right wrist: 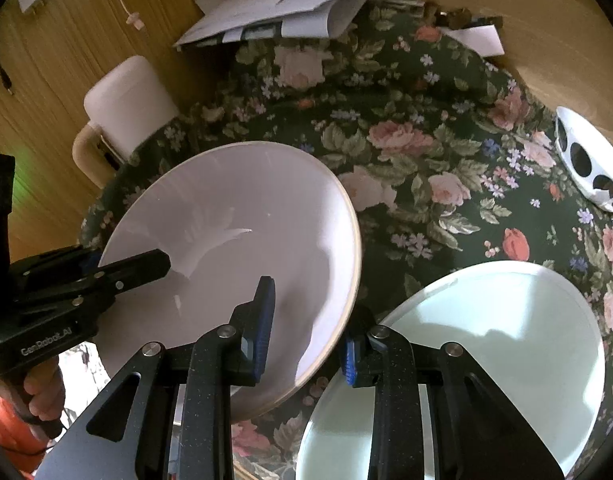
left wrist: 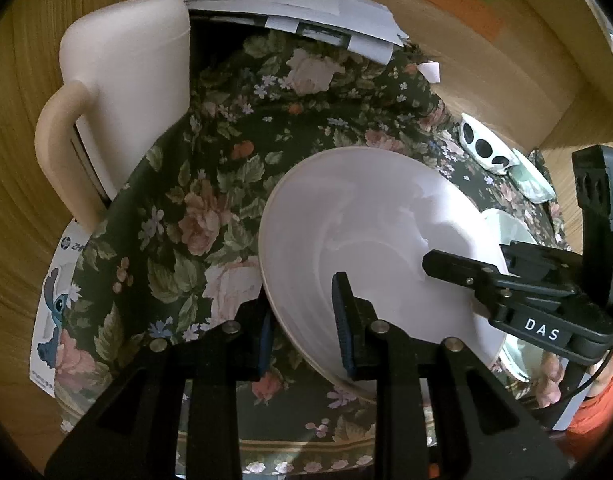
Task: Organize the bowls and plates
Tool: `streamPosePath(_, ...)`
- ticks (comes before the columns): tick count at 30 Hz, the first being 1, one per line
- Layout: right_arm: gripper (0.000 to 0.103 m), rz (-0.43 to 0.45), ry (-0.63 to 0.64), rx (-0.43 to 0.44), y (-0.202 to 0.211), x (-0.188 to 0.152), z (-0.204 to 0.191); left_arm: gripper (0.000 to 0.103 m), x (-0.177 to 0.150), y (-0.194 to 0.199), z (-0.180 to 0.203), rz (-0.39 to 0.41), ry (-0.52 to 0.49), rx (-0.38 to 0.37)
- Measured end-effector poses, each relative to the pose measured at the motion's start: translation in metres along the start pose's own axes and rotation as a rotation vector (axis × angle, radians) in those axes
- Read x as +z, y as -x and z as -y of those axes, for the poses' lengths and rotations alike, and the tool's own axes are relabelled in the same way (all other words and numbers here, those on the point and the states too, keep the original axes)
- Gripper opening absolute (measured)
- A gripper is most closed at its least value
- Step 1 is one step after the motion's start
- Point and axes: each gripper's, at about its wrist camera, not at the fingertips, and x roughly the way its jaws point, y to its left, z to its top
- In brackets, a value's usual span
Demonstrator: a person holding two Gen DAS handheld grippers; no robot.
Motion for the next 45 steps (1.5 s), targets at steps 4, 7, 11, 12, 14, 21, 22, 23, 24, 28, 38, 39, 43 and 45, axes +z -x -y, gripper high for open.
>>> streamPosePath(4,0.029,0.011,-0.017,0.002,0.004,0.0,0.003,0.027,0.002,0.002,0.003,-0.003,-0.011,0.007)
streamPosePath(7,0.029,0.047,-0.025,-0.008,0.013,0.003,0.006,0.028,0.005,0.007,0.004,0.018,-0.023,0.022)
streamPosePath(11,0.029,0.088,-0.028,-0.015,0.027,0.005,0.011,0.044,0.013,0.017,0.01,0.048,-0.039,0.044)
streamPosePath(12,0.029,0.097,-0.029,-0.017,0.03,0.006,0.012,0.047,0.015,0.019,0.012,0.058,-0.045,0.054)
streamPosePath(14,0.029,0.12,-0.032,-0.02,0.039,0.008,0.016,0.049,0.019,0.025,0.019,0.085,-0.068,0.076)
streamPosePath(21,0.033,0.203,-0.046,-0.071,0.077,0.011,0.038,0.059,0.038,0.045,0.048,0.168,-0.11,0.067)
streamPosePath(22,0.034,0.212,-0.048,-0.081,0.081,0.012,0.041,0.06,0.043,0.047,0.054,0.18,-0.117,0.058)
streamPosePath(23,0.038,0.229,-0.055,-0.1,0.089,0.012,0.048,0.061,0.046,0.048,0.06,0.187,-0.123,0.051)
streamPosePath(24,0.041,0.235,-0.06,-0.11,0.093,0.013,0.052,0.063,0.048,0.049,0.065,0.192,-0.129,0.046)
streamPosePath(28,0.047,0.277,-0.097,-0.171,0.116,0.015,0.079,0.065,0.062,0.047,0.092,0.21,-0.164,0.022)
streamPosePath(38,0.049,0.308,-0.189,-0.294,0.135,0.022,0.156,0.074,0.103,0.012,0.146,0.212,-0.212,-0.032)
streamPosePath(39,0.049,0.308,-0.205,-0.302,0.134,0.023,0.165,0.078,0.108,0.004,0.151,0.205,-0.209,-0.033)
streamPosePath(43,0.049,0.297,-0.256,-0.329,0.129,0.024,0.197,0.078,0.12,-0.025,0.167,0.166,-0.223,-0.038)
streamPosePath(45,0.049,0.286,-0.284,-0.332,0.124,0.024,0.21,0.078,0.126,-0.038,0.173,0.151,-0.227,-0.035)
